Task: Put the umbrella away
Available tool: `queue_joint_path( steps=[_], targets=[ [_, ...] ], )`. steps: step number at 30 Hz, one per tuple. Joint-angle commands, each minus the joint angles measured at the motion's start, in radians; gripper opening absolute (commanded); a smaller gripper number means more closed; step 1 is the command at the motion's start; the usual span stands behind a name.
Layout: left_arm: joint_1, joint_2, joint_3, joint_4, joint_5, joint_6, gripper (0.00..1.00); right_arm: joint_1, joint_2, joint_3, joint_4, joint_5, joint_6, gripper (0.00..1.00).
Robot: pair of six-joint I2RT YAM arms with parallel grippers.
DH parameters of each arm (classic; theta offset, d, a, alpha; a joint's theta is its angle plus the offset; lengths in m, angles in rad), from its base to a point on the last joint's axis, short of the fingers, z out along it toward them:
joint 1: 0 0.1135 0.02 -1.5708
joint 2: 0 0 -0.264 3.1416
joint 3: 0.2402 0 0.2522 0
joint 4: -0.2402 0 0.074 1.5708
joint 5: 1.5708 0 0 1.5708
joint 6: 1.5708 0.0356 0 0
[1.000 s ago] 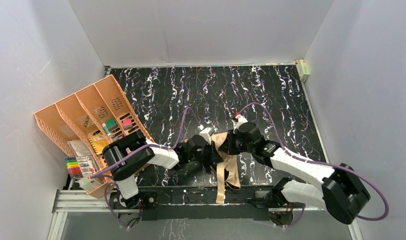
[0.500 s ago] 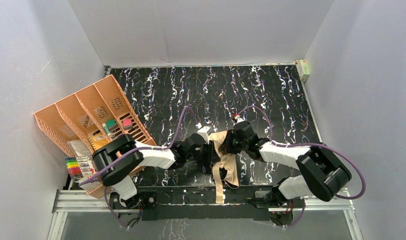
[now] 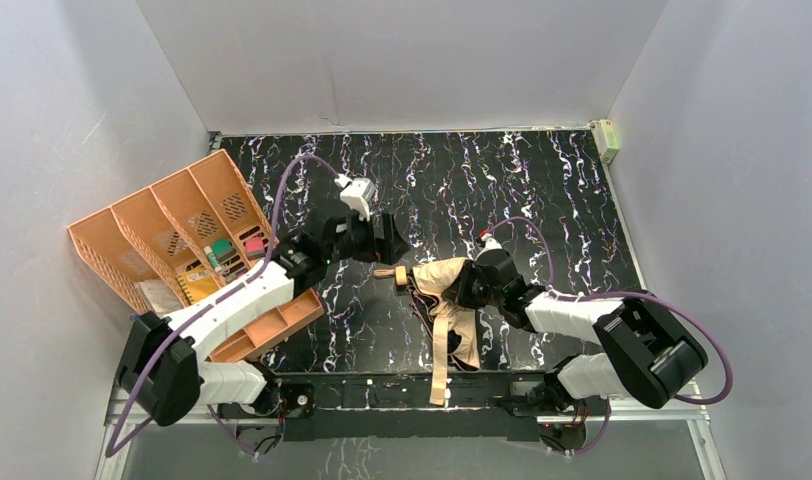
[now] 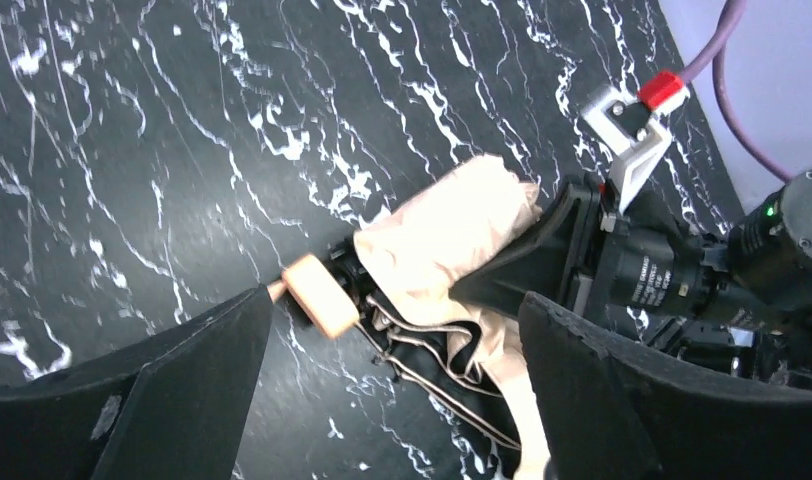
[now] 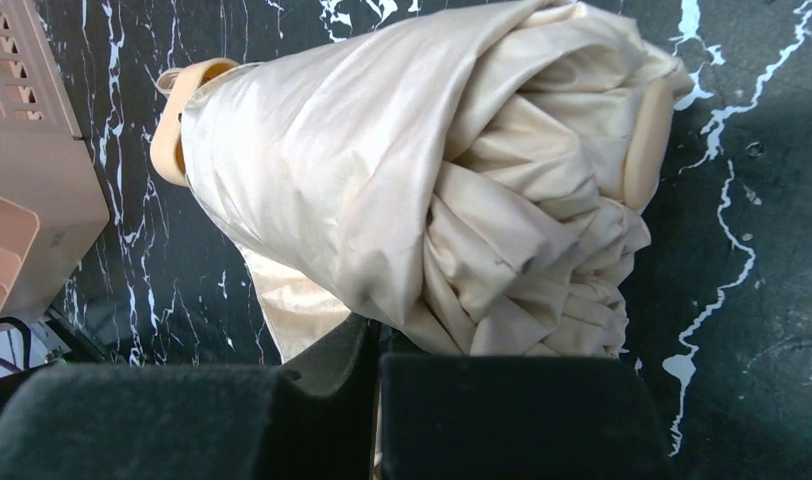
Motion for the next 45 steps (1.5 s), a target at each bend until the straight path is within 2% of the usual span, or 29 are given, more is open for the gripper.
queue_joint_path(
  steps=[1,4,9,13,19,33,37,41,45],
  targets=[
    [0.054,0.123,0.148,-0.172,0.214,0.260,0.97,-0.011,0.023,-0.083,-0.136,0.013,-0.042,0.08],
    [0.056,0.232,0.224,-0.199,0.303,0.387,0.98,-0.013,0.019,-0.090,-0.124,0.002,-0.050,0.08],
    [0.056,0.327,0.230,-0.084,0.417,0.565,0.98,-0.019,0.028,-0.096,-0.098,-0.024,-0.054,0.09],
    [0.056,0.441,0.274,-0.090,0.485,0.645,0.98,-0.023,0.037,-0.101,-0.077,-0.046,-0.049,0.09],
    [0.052,0.577,0.355,-0.141,0.567,0.707,0.98,-0.028,0.028,-0.108,-0.067,-0.057,-0.049,0.09],
    [-0.017,0.691,0.381,-0.140,0.633,0.749,0.98,-0.032,0.038,-0.120,-0.048,-0.079,-0.043,0.10],
    [-0.030,0.713,0.388,-0.214,0.613,0.800,0.98,-0.032,0.032,-0.120,-0.055,-0.076,-0.042,0.09],
    [-0.057,0.722,0.389,-0.286,0.522,0.860,0.91,-0.034,0.026,-0.123,-0.058,-0.070,-0.036,0.10],
    [-0.095,0.740,0.386,-0.319,0.427,0.893,0.74,-0.034,0.017,-0.126,-0.058,-0.068,-0.030,0.10]
  ],
)
